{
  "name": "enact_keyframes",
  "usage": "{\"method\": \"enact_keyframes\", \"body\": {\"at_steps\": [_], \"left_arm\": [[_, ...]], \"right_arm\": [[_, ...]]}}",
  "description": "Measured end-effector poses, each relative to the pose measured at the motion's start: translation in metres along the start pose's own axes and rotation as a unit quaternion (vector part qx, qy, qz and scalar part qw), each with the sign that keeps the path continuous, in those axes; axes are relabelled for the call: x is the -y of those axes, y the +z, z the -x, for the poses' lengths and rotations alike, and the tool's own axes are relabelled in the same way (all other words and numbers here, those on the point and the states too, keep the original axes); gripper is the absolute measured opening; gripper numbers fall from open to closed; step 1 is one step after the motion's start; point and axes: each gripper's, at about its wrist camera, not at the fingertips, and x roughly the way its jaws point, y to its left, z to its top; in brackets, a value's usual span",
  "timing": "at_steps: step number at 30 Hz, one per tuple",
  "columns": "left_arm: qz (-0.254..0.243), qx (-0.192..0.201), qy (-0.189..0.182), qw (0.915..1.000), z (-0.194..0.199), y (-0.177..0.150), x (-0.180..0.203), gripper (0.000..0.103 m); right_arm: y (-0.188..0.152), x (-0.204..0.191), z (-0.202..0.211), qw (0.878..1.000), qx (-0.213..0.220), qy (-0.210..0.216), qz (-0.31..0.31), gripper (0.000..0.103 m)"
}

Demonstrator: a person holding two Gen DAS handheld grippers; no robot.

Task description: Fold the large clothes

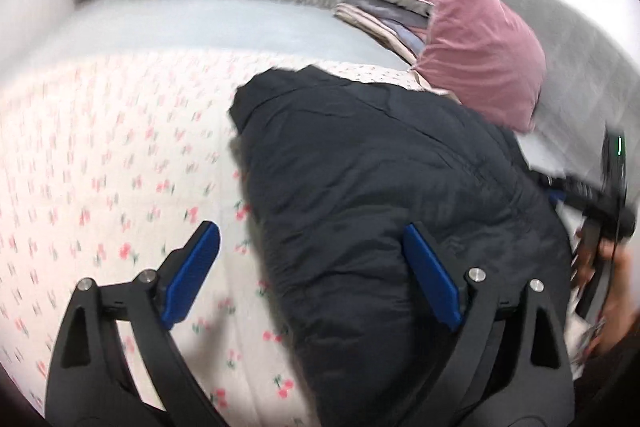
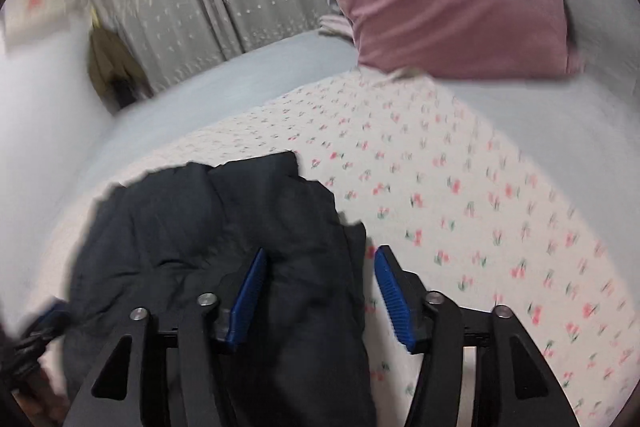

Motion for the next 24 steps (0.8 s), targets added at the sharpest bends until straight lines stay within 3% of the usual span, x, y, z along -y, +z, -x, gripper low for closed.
{"method": "enact_keyframes", "body": {"at_steps": [2, 4, 8, 14, 17, 22, 24], "left_arm": [[0.05, -0.012, -0.04, 0.9979, 0.005, 0.0, -0.013, 0.097], [0.114, -0.024, -0.075, 0.9904, 0.008, -0.004, -0.026, 0.102], [0.179, -0.041, -0.114, 0.9764, 0.006, -0.018, -0.032, 0.102], [0.203, -0.107, -0.135, 0.9639, -0.024, -0.041, -0.024, 0.102], [0.218, -0.118, -0.165, 0.9547, -0.037, -0.05, -0.022, 0.102], [0.282, -0.102, -0.222, 0.9278, -0.057, -0.058, -0.032, 0.102], [0.28, -0.106, -0.229, 0.9262, -0.056, -0.057, -0.032, 0.102]], "right_arm": [[0.0, 0.019, 0.015, 0.998, -0.007, 0.048, -0.04, 0.072], [-0.001, 0.032, 0.028, 0.995, -0.005, 0.082, -0.06, 0.085], [-0.004, 0.039, 0.036, 0.982, -0.029, 0.165, -0.092, 0.088], [-0.033, 0.038, -0.001, 0.967, -0.131, 0.179, -0.126, 0.089], [-0.046, 0.043, -0.03, 0.953, -0.172, 0.193, -0.155, 0.089], [-0.054, 0.051, -0.055, 0.935, -0.189, 0.244, -0.172, 0.092], [-0.054, 0.048, -0.06, 0.933, -0.189, 0.259, -0.165, 0.092]]}}
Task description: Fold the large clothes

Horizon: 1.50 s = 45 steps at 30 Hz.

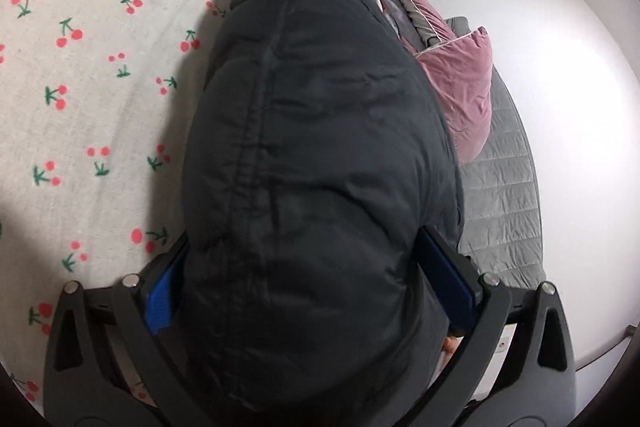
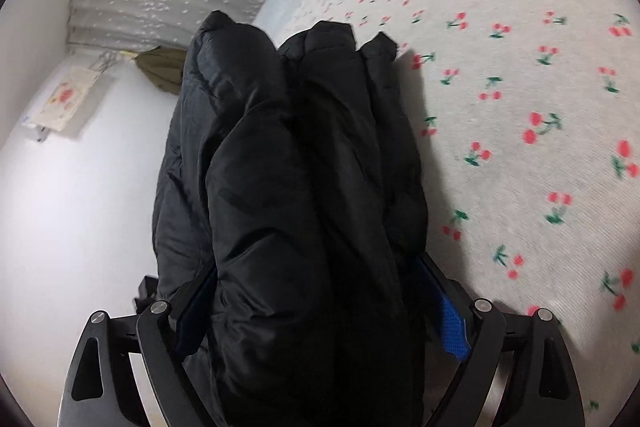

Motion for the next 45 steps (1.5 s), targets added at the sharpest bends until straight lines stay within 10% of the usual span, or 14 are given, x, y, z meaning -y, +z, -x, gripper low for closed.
{"method": "enact_keyframes", "body": {"at_steps": [7, 17, 28, 32, 36, 45], "left_arm": [[-0.026, 0.03, -0.012, 0.9991, 0.029, 0.008, 0.016, 0.061], [-0.044, 0.133, -0.004, 0.9901, 0.142, 0.035, 0.0, 0.055], [-0.084, 0.327, 0.113, 0.9344, 0.319, 0.051, -0.056, 0.055], [-0.057, 0.325, 0.254, 0.909, 0.322, 0.067, -0.101, 0.069], [0.017, 0.304, 0.248, 0.9196, 0.314, 0.075, -0.149, 0.08], [-0.026, 0.316, 0.367, 0.8746, 0.313, 0.054, -0.092, 0.086]], "right_arm": [[0.001, -0.029, -0.013, 0.999, 0.004, 0.039, 0.025, 0.052], [-0.013, -0.156, -0.071, 0.979, 0.021, 0.128, 0.158, 0.039], [-0.041, -0.327, -0.249, 0.94, -0.062, 0.197, 0.271, 0.039], [-0.049, -0.346, -0.331, 0.946, -0.074, 0.097, 0.301, 0.044], [-0.058, -0.323, -0.398, 0.949, -0.119, -0.001, 0.293, 0.067], [-0.053, -0.336, -0.352, 0.939, -0.063, -0.058, 0.333, 0.069]]}}
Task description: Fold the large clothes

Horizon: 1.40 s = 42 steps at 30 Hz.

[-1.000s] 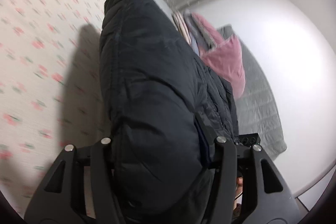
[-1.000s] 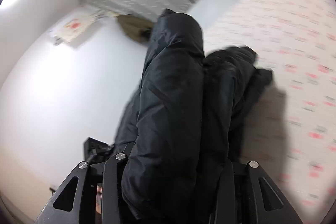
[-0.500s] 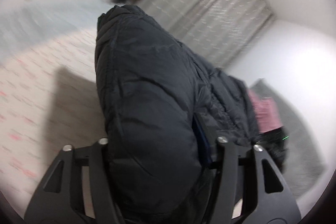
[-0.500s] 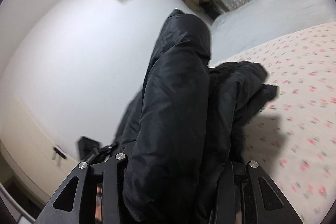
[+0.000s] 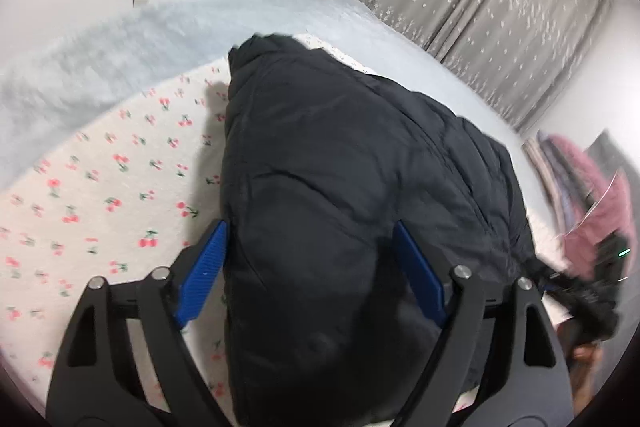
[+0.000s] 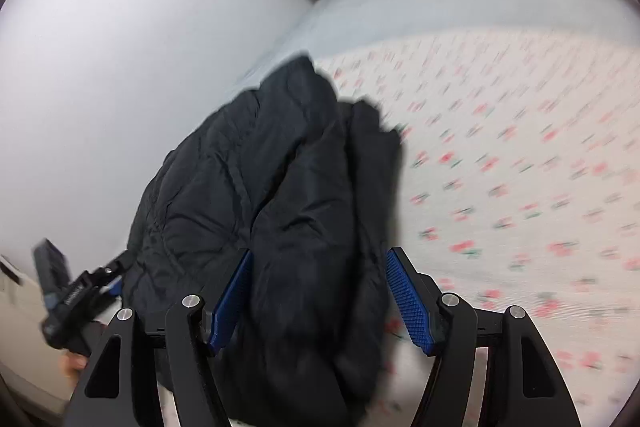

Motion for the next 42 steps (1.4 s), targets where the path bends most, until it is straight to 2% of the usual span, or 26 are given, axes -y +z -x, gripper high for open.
{"method": "enact_keyframes", "body": {"at_steps": [2, 5, 7, 9, 12, 16, 20, 23, 25, 31, 42], "left_arm": [[-0.026, 0.015, 0.019, 0.9994, 0.018, -0.005, 0.001, 0.091], [-0.043, 0.027, 0.051, 0.9974, 0.04, -0.017, 0.0, 0.1], [-0.052, 0.026, 0.082, 0.9949, 0.052, -0.028, 0.013, 0.101], [-0.063, 0.018, 0.092, 0.9936, 0.064, -0.043, 0.022, 0.102], [-0.077, 0.01, 0.113, 0.9906, 0.078, -0.067, 0.036, 0.102], [-0.085, -0.024, 0.138, 0.9865, 0.086, -0.099, 0.053, 0.102], [-0.092, -0.031, 0.146, 0.9845, 0.09, -0.128, 0.066, 0.102], [-0.091, -0.035, 0.134, 0.9862, 0.09, -0.145, 0.075, 0.102], [-0.091, -0.031, 0.131, 0.9867, 0.089, -0.152, 0.08, 0.102], [-0.093, -0.035, 0.121, 0.9877, 0.087, -0.16, 0.088, 0.102], [-0.094, -0.04, 0.119, 0.9877, 0.085, -0.163, 0.09, 0.102]], "right_arm": [[-0.008, -0.01, 0.027, 0.999, 0.024, -0.022, 0.024, 0.071], [-0.032, -0.014, 0.065, 0.997, 0.049, -0.051, 0.041, 0.079], [-0.044, -0.019, 0.086, 0.994, 0.066, -0.07, 0.053, 0.084], [-0.06, -0.025, 0.106, 0.989, 0.081, -0.099, 0.071, 0.085], [-0.079, -0.039, 0.123, 0.981, 0.081, -0.147, 0.099, 0.087], [-0.11, -0.045, 0.138, 0.97, 0.048, -0.206, 0.117, 0.088], [-0.135, -0.036, 0.137, 0.974, 0.045, -0.196, 0.104, 0.088], [-0.14, -0.032, 0.131, 0.974, 0.023, -0.199, 0.107, 0.088], [-0.143, -0.03, 0.135, 0.975, 0.024, -0.196, 0.106, 0.088], [-0.148, -0.019, 0.131, 0.978, 0.007, -0.189, 0.084, 0.088], [-0.154, -0.021, 0.121, 0.977, -0.006, -0.188, 0.098, 0.088]]}}
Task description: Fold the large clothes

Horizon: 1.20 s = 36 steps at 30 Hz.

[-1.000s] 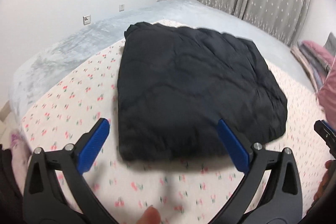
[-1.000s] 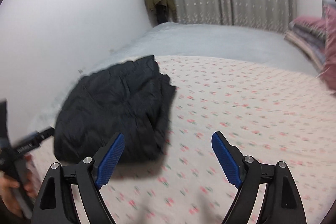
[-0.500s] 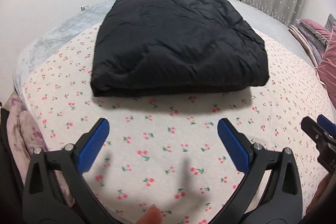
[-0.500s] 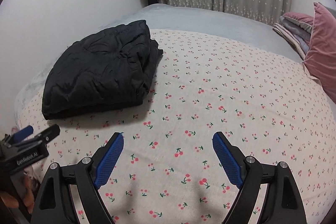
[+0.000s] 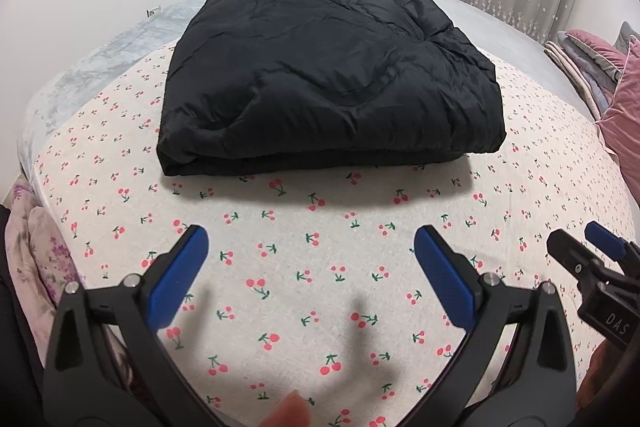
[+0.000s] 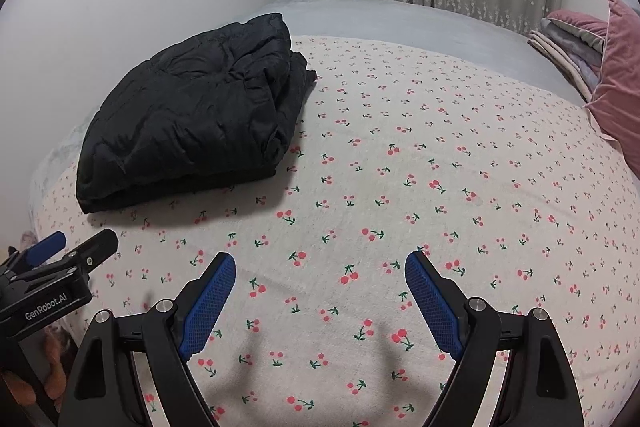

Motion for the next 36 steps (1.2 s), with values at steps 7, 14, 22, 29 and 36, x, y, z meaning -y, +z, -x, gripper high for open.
{"method": "enact_keyframes", "body": {"at_steps": [7, 14, 22, 29, 36], "left_arm": [[0.0, -0.001, 0.001, 1.0, 0.0001, -0.0001, -0.0007, 0.102], [-0.001, -0.003, 0.001, 1.0, -0.0005, -0.0009, -0.001, 0.102], [-0.002, -0.003, 0.002, 1.0, -0.0007, -0.0014, -0.0009, 0.102], [-0.002, -0.003, 0.001, 1.0, -0.0007, -0.0005, -0.0017, 0.102], [-0.002, -0.002, 0.001, 1.0, -0.0003, -0.0001, -0.002, 0.102]], "right_arm": [[-0.0024, -0.003, -0.0036, 1.0, -0.004, 0.003, 0.007, 0.088], [-0.0038, -0.0043, -0.0062, 1.0, -0.009, 0.005, 0.01, 0.088], [-0.0039, -0.0038, -0.0057, 1.0, -0.009, 0.005, 0.008, 0.088], [-0.0039, -0.004, -0.0059, 1.0, -0.009, 0.004, 0.008, 0.088], [-0.0042, -0.0037, -0.006, 1.0, -0.01, 0.005, 0.009, 0.088]]}}
